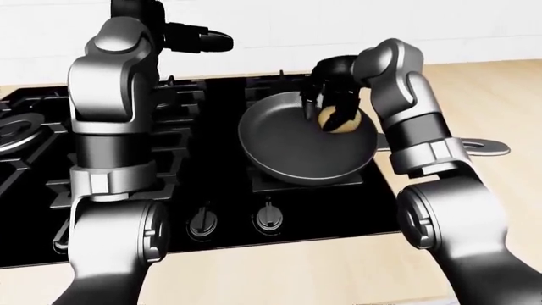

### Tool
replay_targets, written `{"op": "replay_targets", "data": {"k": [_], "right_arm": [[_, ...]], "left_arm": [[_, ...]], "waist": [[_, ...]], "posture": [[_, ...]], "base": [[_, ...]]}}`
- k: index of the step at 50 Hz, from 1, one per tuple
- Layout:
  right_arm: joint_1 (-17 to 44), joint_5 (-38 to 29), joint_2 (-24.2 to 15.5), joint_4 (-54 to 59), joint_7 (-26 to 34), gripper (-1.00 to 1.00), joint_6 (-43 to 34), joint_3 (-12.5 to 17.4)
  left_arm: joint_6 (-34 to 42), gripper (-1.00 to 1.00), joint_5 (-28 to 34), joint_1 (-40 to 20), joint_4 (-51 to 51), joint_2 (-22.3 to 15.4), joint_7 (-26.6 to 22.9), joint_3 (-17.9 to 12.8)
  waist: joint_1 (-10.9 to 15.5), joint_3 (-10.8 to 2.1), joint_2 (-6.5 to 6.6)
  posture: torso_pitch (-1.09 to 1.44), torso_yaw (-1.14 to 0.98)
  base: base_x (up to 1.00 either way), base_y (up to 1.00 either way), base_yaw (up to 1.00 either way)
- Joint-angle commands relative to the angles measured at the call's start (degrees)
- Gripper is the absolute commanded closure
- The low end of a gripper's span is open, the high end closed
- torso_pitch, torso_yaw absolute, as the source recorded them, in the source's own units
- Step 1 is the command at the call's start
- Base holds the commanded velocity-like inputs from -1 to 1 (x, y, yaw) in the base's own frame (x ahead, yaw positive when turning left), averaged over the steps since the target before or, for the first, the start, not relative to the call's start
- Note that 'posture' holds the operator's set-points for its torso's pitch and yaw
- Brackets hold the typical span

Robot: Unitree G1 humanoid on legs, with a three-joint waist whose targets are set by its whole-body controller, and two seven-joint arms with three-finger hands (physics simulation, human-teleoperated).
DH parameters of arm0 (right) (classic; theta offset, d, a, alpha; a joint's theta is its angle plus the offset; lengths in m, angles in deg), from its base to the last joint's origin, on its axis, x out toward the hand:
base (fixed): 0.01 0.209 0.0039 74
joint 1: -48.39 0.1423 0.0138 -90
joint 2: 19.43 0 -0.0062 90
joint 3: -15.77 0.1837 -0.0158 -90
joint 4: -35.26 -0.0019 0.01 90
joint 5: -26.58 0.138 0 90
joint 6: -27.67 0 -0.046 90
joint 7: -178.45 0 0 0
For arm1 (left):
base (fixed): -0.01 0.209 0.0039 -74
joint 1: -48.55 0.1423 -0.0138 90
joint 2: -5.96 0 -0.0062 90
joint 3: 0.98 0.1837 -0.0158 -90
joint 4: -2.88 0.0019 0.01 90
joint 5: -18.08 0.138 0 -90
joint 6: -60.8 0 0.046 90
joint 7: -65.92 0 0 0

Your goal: Pick the potato from the pan and place it in the bowl.

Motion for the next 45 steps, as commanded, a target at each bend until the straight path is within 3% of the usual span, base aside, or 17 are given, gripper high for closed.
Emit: {"op": "replay_targets", "data": {"k": [1,4,25,35,45], "right_arm": [[1.14,-0.16,-0.39,-0.24,2.46,0.75,-0.48,-0.01],[1.18,-0.20,-0.44,-0.24,2.46,1.00,-0.41,0.04],[7.31,1.02,-0.50,1.08,2.75,1.00,-1.17,0.65],[11.24,3.86,-0.24,1.41,2.44,1.00,-3.05,1.08],[14.43,10.77,-0.88,1.09,-0.27,1.00,-8.06,3.82]], "left_arm": [[-1.58,-1.00,0.15,-2.39,-2.04,-0.67,0.19,-0.38],[-1.45,-1.00,0.16,-2.49,-2.17,-0.61,0.16,-0.31],[-0.74,-1.00,0.06,-2.10,-3.39,-0.50,0.21,-0.36],[-0.90,-1.00,0.04,-2.26,-3.10,-0.59,0.13,-0.38],[-1.05,-1.00,0.01,-2.13,-2.98,-0.93,0.09,-0.59]], "waist": [[-0.21,-1.75,0.25],[-0.22,-1.60,0.35],[-0.65,-1.15,1.07],[-0.77,-0.95,1.10],[-0.63,-0.87,1.01]], "posture": [[0.00,0.00],[0.00,0.00],[0.00,0.00],[0.00,0.00],[0.00,0.00]], "base": [[0.00,0.00,0.00],[0.00,0.00,0.00],[0.00,0.00,0.00],[0.00,0.00,0.00],[0.00,0.00,0.00]]}}
